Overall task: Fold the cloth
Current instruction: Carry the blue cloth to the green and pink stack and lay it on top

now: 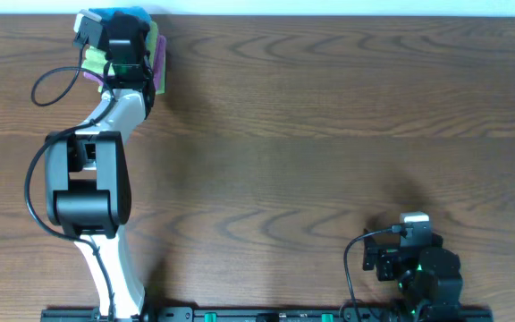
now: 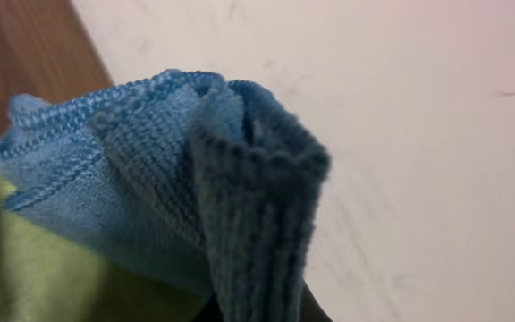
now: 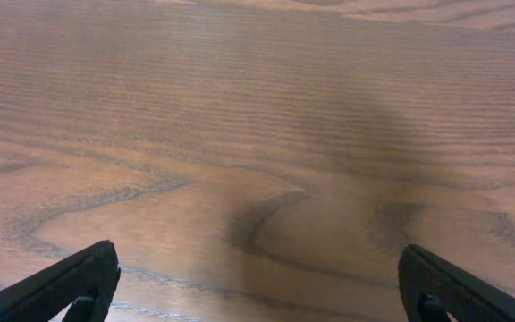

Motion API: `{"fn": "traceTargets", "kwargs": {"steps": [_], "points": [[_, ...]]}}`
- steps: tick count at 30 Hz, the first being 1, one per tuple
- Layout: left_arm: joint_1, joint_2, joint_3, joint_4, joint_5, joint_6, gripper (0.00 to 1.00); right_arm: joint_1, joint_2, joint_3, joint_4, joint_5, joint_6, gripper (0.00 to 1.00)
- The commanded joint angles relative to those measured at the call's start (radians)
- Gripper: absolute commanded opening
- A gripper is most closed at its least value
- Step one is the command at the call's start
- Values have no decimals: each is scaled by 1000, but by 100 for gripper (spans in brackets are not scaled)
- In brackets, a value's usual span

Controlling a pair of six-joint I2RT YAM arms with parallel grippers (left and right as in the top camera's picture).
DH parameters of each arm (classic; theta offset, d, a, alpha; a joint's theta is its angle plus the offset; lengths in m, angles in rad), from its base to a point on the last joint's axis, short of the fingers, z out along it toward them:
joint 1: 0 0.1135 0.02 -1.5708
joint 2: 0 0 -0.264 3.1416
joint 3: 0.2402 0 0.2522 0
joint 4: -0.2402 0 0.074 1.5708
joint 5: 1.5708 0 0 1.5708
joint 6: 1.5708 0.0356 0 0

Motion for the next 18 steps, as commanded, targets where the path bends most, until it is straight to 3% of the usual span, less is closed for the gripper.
{"fn": "traceTargets", "kwargs": {"steps": [1,9,18], "points": [[12,0,24,-15,14,17,7,-12,-7,-6,-9,9,14,99],[12,0,24,-34,15,17,12,-12,-7,-6,-9,9,14,99],[14,0,24,-196,14,-51,12,-12,-7,-6,-9,9,14,99]]}}
